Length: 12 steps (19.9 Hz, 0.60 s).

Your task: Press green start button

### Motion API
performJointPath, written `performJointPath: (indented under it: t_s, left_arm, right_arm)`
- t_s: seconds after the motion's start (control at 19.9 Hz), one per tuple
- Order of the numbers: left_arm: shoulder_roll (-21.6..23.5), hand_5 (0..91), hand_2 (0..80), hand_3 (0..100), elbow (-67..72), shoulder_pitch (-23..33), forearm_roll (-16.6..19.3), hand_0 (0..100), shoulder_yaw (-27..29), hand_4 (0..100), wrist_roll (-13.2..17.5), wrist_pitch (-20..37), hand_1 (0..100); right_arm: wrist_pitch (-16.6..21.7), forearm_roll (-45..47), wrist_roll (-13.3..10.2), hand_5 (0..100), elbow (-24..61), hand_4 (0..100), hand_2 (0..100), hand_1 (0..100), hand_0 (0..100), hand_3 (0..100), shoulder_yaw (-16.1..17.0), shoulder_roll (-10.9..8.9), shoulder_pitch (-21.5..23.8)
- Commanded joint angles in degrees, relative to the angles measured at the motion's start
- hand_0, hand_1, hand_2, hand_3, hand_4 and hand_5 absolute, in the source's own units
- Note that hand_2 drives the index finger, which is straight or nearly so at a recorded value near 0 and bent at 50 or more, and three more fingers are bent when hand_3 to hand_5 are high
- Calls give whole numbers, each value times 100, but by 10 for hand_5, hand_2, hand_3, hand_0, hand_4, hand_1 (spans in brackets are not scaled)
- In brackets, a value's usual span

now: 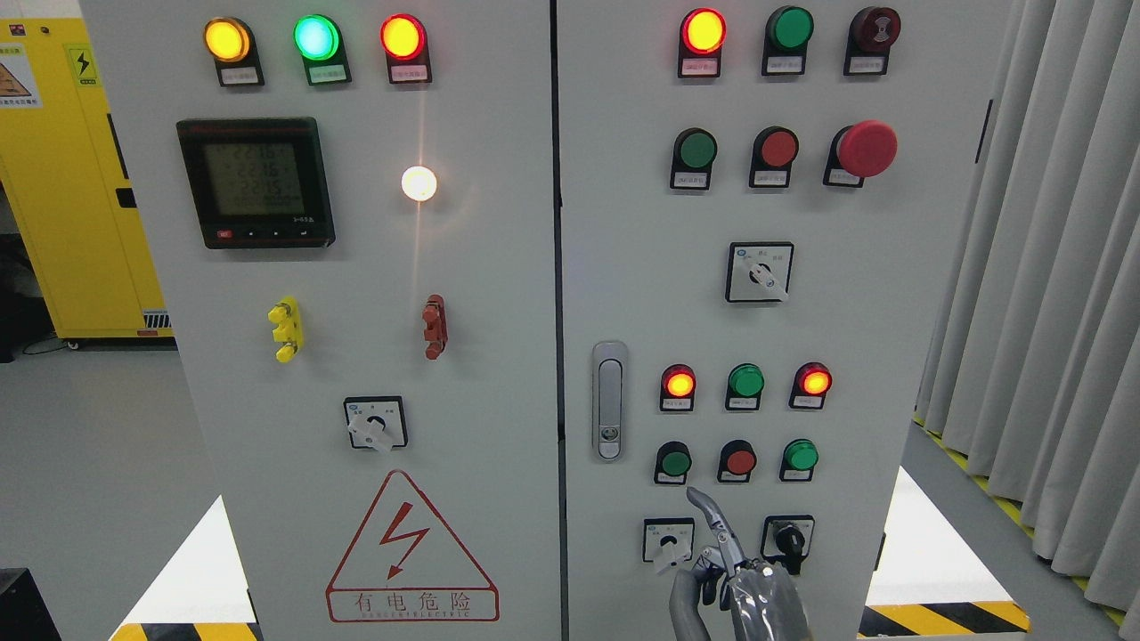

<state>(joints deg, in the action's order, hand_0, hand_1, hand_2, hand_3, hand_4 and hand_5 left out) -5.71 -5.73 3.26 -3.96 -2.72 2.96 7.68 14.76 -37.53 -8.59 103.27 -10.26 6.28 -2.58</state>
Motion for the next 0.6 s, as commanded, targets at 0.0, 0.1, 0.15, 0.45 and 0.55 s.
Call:
performJointPath:
  t_s: [0.0, 0.1, 0.15, 0.45, 0.55]
  left_arm:
    - [0, 0, 0, 0, 2, -1, 0, 120, 0, 0, 3, -3, 556]
    - [0, 0, 0, 0, 2, -1, 0, 120, 0, 0, 3, -3, 556]
    - [0, 0, 0, 0, 2, -1, 0, 120, 0, 0, 3, -3, 556]
    - [0, 0, 0, 0, -7, -1, 0, 120, 0, 0, 3, -3, 556]
    - [0, 0, 0, 0, 2, -1, 0, 120, 0, 0, 3, -3, 556]
  right_arm:
    - [228, 1519, 68, 185, 783, 194, 0, 783, 837, 117, -573, -57, 759]
    - [343, 1660, 68, 126, 783, 149, 0, 745, 810, 88, -582, -48, 830]
    - [361, 1687, 68, 116, 783, 139, 0, 728, 803, 74, -591, -48, 847]
    - [448, 1705, 68, 79, 756, 113, 0, 691, 708, 59, -582, -31, 891]
    - [475, 1705, 68, 73, 747, 111, 0, 686, 682, 58, -582, -31, 944]
